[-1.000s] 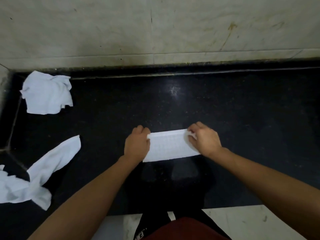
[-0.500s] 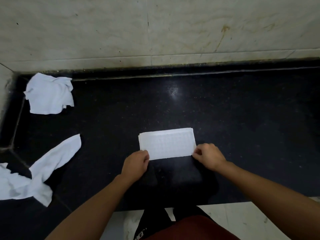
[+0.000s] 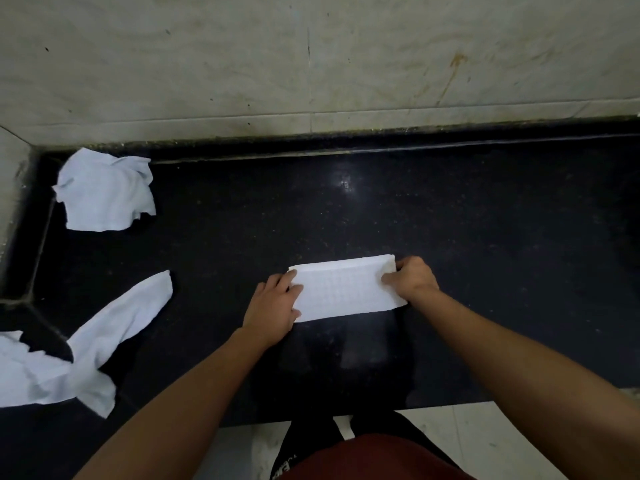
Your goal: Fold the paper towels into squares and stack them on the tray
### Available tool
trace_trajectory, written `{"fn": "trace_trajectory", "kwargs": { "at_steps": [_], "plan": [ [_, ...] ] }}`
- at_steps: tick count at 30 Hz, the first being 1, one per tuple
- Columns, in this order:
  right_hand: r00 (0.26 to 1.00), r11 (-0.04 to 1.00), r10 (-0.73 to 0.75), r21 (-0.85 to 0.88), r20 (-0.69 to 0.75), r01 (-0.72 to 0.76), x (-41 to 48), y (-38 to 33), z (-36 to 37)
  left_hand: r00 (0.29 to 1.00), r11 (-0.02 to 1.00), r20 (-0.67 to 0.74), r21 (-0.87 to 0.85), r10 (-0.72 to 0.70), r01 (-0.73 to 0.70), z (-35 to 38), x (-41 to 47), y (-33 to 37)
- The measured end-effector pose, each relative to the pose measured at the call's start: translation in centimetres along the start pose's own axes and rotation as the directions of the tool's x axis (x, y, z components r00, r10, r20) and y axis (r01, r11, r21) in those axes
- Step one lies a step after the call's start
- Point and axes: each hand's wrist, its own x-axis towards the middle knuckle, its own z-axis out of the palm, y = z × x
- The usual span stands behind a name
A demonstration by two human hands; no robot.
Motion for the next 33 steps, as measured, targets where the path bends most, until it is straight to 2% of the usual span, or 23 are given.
{"fn": "trace_trajectory", "kwargs": {
  "at_steps": [4, 7, 12, 15, 19, 23, 25, 28, 30, 31, 33],
  "plan": [
    [0.996, 0.959, -0.078, 0.278, 0.039, 0.064, -1.7, -1.8, -0.3, 0.987, 0.985, -0.157, -0.169, -0.041, 0.014, -0.2, -0.4, -0.7],
    [0.974, 0.938, -0.202, 0.306, 0.106, 0.161, -3.9, -4.9, 1.3, 0.961, 0.961, -0.224, -0.256, -0.161, 0.101, -0.5, -1.4, -2.6],
    [0.938, 0.959, -0.280, 0.100, 0.203, 0.265, -5.5, -8.9, 7.1, 0.939, 0.925, -0.196, -0.314, -0.282, 0.213, -0.8, -3.9, -6.7],
    [0.939, 0.951, -0.288, -0.057, 0.186, 0.303, -5.5, -9.8, 9.6, 0.932, 0.915, -0.175, -0.317, -0.317, 0.251, -0.7, -5.3, -8.2],
    [0.942, 0.932, -0.304, -0.160, 0.141, 0.325, -5.5, -10.6, 11.6, 0.930, 0.906, -0.168, -0.334, -0.328, 0.260, 0.0, -6.3, -9.0],
    [0.933, 0.912, -0.307, -0.223, 0.188, 0.345, -5.7, -10.7, 12.3, 0.943, 0.913, -0.169, -0.349, -0.286, 0.214, 0.1, -6.0, -8.6],
    [0.914, 0.893, -0.359, -0.214, 0.190, 0.396, -6.0, -10.1, 11.8, 0.948, 0.928, -0.207, -0.333, -0.243, 0.165, 0.0, -5.5, -7.8],
    [0.821, 0.741, -0.560, -0.379, 0.106, 0.554, -6.7, -7.7, 10.4, 0.958, 0.951, -0.242, -0.299, -0.154, 0.077, -0.4, -4.4, -6.1],
    [0.765, 0.660, -0.639, -0.452, 0.083, 0.600, -7.1, -5.3, 9.4, 0.969, 0.963, -0.235, -0.269, -0.081, 0.015, -0.5, -3.5, -4.7],
    [0.762, 0.668, -0.645, -0.443, 0.056, 0.598, -7.2, -4.1, 9.1, 0.973, 0.967, -0.226, -0.255, -0.055, -0.005, -0.5, -3.1, -4.2],
    [0.811, 0.769, -0.583, -0.353, -0.046, 0.533, -7.2, -2.4, 8.7, 0.975, 0.958, -0.206, -0.286, -0.083, 0.021, -0.5, -2.4, -3.1]
  ]
}}
